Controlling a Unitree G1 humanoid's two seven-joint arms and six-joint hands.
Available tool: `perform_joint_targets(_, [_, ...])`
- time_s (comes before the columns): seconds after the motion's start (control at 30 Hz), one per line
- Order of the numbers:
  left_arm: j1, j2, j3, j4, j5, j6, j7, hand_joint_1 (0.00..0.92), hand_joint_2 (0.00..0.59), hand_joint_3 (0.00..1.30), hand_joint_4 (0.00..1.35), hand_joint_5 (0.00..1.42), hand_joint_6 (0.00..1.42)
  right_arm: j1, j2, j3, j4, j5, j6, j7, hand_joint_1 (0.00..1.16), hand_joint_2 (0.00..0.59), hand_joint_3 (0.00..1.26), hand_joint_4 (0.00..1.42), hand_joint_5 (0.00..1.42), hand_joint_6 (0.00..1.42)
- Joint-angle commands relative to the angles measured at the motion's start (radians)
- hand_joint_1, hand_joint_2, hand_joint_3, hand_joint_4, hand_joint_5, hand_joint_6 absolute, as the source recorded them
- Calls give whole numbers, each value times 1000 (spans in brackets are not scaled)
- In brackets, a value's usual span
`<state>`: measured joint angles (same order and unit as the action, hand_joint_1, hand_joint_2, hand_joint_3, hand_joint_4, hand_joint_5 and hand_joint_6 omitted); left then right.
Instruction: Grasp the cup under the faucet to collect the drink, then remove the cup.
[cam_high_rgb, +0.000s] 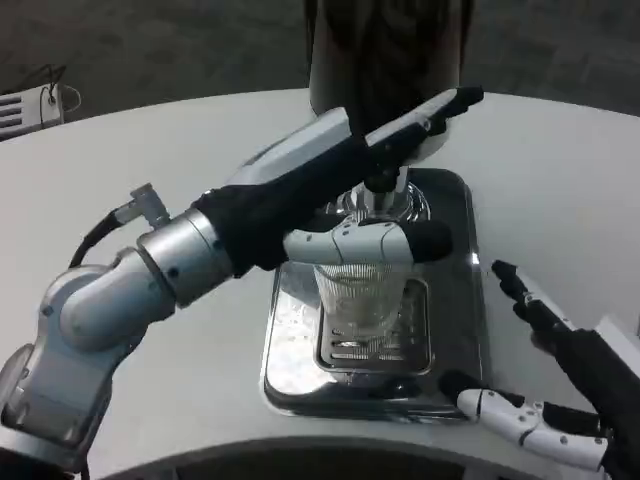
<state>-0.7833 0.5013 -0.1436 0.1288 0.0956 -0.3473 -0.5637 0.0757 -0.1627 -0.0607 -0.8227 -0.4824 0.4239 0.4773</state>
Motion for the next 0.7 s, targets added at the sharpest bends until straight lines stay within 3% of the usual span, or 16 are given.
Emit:
perform_joint_targets(0.03, [15, 20, -41, 18, 43, -3, -44, 0, 0, 0, 0, 27, 107, -25, -9, 21, 63, 31, -68, -79, 733, 239, 0, 0, 13, 33])
perform_joint_targets(0.4, [5, 35, -50, 16, 53, -3, -51, 0, 0, 0, 0, 26, 106, -76, -35, 79, 194, 80, -140, -163, 743, 238, 0, 0, 0, 18])
perform_joint_targets(0.7, [11, 43, -52, 0, 51, 2, -55, 0, 0, 0, 0, 26, 106, -118, -29, 117, 278, 94, -173, -233, 782, 207, 0, 0, 0, 0])
